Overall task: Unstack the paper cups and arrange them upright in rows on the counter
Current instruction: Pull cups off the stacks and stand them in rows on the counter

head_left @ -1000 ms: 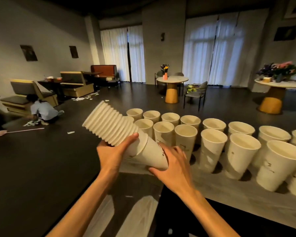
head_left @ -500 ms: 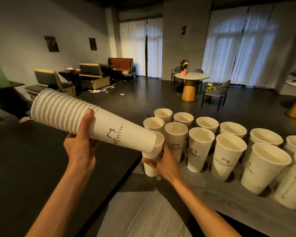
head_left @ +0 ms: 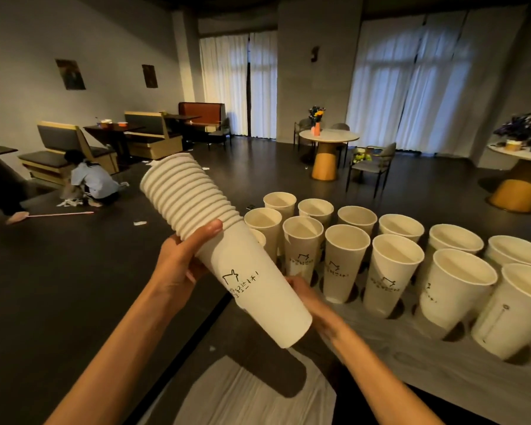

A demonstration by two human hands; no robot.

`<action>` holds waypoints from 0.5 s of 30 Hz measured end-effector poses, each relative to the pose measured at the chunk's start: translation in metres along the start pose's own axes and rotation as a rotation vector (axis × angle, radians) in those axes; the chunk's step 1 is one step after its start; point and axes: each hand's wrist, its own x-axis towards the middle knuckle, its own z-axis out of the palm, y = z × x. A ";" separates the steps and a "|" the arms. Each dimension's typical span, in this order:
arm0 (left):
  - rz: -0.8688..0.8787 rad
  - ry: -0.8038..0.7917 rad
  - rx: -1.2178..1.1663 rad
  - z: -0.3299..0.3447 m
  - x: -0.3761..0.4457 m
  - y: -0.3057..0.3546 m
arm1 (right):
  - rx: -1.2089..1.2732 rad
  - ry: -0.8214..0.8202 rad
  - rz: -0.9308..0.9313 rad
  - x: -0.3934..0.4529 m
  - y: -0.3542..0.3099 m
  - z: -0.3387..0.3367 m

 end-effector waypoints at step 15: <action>0.253 -0.108 0.219 0.063 -0.006 -0.002 | 0.165 -0.014 -0.195 -0.062 -0.009 -0.023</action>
